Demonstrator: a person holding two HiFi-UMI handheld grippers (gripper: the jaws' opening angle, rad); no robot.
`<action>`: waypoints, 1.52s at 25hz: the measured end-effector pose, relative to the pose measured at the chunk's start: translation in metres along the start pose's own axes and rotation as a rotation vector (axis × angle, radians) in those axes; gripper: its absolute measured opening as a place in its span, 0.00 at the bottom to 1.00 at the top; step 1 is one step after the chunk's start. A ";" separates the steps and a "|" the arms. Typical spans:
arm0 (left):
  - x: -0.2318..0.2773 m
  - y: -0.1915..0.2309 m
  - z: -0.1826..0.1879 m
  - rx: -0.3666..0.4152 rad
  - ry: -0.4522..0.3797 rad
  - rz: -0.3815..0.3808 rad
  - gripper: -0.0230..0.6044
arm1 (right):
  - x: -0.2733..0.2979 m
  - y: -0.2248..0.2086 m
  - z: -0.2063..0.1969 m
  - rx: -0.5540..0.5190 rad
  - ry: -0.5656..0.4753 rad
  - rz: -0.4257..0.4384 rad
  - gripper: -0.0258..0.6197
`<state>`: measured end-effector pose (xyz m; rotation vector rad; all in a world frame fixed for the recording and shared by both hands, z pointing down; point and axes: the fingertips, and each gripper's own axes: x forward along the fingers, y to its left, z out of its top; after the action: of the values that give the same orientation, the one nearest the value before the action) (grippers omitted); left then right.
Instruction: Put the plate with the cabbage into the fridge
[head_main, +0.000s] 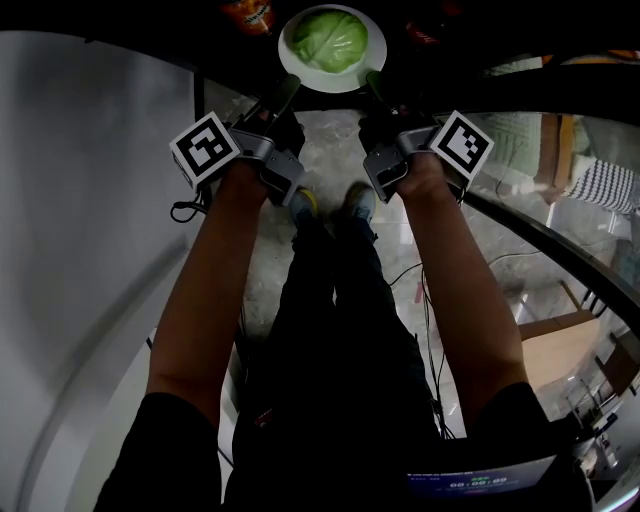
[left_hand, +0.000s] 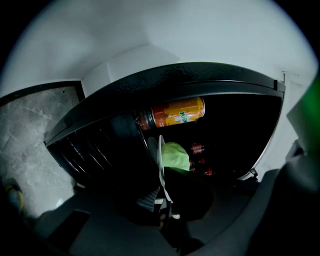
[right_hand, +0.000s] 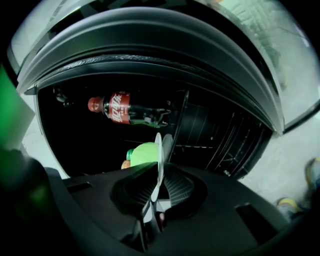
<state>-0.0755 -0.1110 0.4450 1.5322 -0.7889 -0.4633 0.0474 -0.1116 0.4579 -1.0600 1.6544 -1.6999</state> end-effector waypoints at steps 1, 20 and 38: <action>-0.002 0.001 0.001 0.013 0.000 0.009 0.06 | 0.000 0.000 0.000 -0.012 0.002 -0.003 0.08; 0.002 -0.004 -0.027 1.224 0.138 0.322 0.04 | -0.008 -0.005 0.009 -0.389 -0.022 -0.129 0.07; 0.003 -0.003 -0.023 1.236 0.137 0.314 0.04 | -0.001 0.014 -0.031 -1.174 0.099 -0.223 0.05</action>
<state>-0.0567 -0.0976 0.4459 2.4446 -1.2790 0.4860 0.0203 -0.0945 0.4456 -1.6934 2.7546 -0.7604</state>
